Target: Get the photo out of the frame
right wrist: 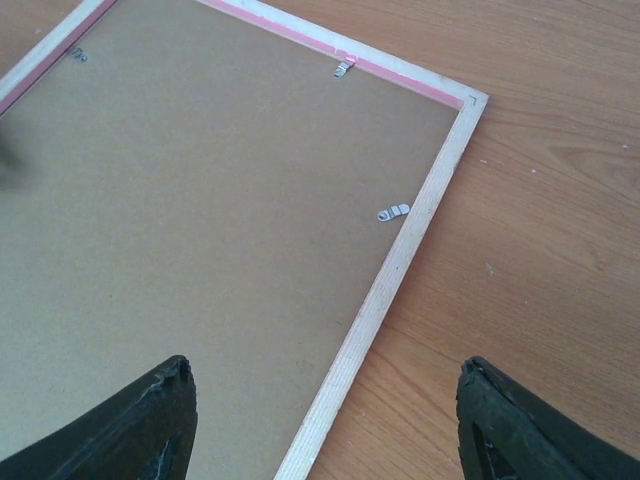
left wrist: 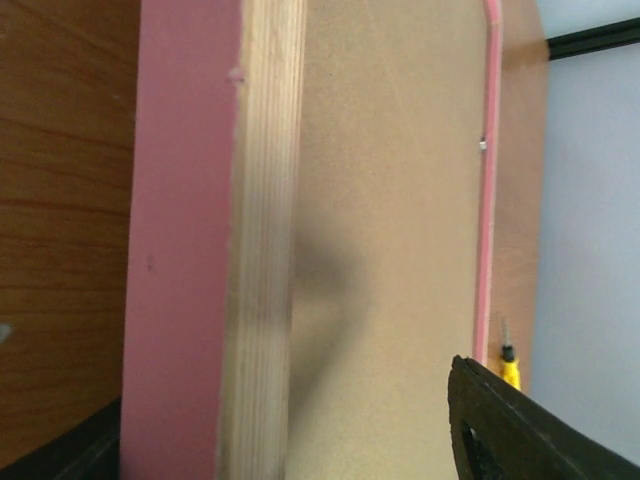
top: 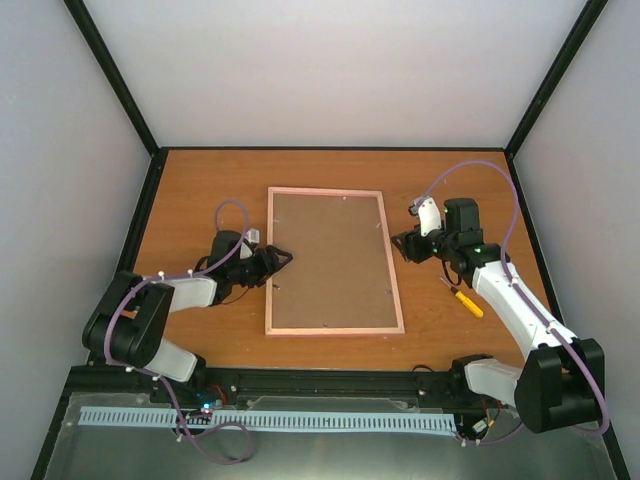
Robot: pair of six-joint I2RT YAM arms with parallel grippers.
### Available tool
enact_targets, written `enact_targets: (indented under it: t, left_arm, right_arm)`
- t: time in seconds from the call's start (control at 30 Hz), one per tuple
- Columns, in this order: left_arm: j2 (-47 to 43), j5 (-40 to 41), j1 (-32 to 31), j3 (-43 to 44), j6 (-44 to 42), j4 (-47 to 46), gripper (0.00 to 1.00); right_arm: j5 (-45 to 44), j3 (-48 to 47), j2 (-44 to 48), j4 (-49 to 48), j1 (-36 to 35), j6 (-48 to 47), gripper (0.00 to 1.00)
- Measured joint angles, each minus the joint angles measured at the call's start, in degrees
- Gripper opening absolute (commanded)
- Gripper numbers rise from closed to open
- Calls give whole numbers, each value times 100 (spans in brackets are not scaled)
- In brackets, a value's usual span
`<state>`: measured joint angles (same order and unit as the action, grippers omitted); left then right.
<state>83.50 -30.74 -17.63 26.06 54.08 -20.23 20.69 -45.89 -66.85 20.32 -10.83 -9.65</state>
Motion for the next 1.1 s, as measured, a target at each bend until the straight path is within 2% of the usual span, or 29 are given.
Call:
enact_targets:
  t: [0.17,0.53,0.87,1.1]
  left_arm:
    - [348,192,0,140,-210,146,71]
    - [293,1257,0,509,-778,1185,72]
    - [-833,2190,0,688,-1174,2374,72]
    - [-1556,2286,0,1976,-1794,3357,75]
  right_arm:
    - [-4,0,-55,2,0,-66,70]
    - [59,0,-74,7,0,-216,71]
    - [59,0,-83,52,0,-321,72]
    - [42,-22,-83,129,0,-435,76]
